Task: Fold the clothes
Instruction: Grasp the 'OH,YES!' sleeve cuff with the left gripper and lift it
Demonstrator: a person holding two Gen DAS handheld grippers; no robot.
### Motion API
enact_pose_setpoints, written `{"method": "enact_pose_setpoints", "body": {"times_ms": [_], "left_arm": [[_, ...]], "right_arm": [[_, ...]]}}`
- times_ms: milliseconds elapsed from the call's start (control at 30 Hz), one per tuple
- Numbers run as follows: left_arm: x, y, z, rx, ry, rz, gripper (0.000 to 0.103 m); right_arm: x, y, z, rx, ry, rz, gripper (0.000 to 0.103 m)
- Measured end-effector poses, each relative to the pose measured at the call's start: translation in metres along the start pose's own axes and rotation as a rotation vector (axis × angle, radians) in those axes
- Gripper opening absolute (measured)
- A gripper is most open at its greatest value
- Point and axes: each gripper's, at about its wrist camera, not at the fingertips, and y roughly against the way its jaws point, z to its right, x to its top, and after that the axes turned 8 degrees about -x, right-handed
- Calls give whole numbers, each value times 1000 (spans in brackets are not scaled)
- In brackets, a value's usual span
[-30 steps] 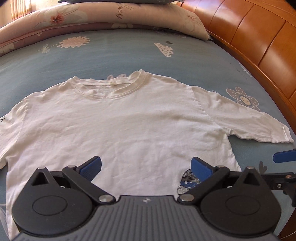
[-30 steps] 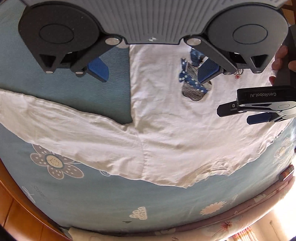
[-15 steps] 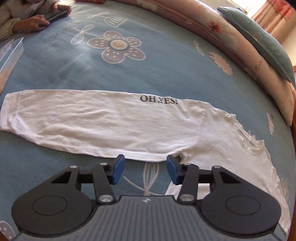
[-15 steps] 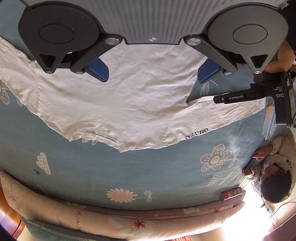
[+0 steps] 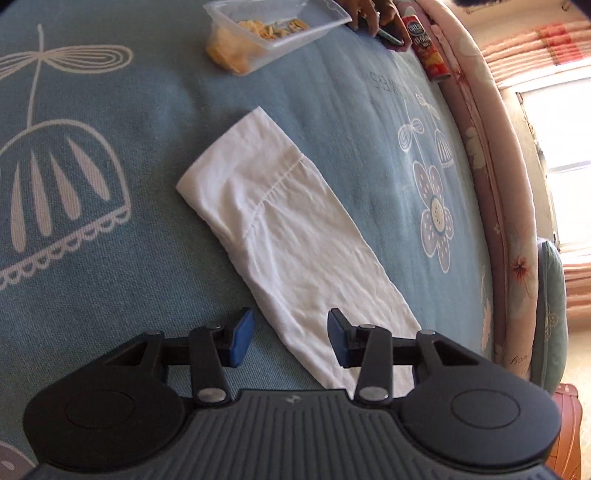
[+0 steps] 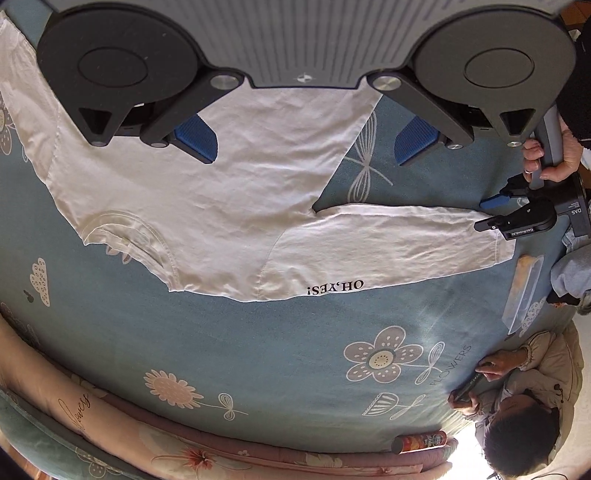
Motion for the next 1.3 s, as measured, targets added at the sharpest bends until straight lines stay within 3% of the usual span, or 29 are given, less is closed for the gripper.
{"method": "enact_pose_setpoints", "body": {"times_ms": [167,367,467,900,1033,1133,1300], "left_arm": [[11,1,-29,-105,156,95,42],[21,-9,-38,-183,144,95,42],[23,-1,-39,-167,116,88,37],[54,2,-60,-231,145,244,36],[64,1,-61,-236,102,237,37],[75,-5,-65,-285,112,205,36],[84,-9,-63,-302,84,45,37]], "right_arm": [[11,-7,-17,-10,39,-11,103],[22,-14,-32,-8,89,-26,103],[26,-16,-37,-6,111,-27,103],[21,-24,-44,-7,148,-45,103],[21,-25,-43,-9,150,-46,103],[21,-28,-41,-12,144,-53,103],[19,-29,-43,-5,138,-64,103]]}}
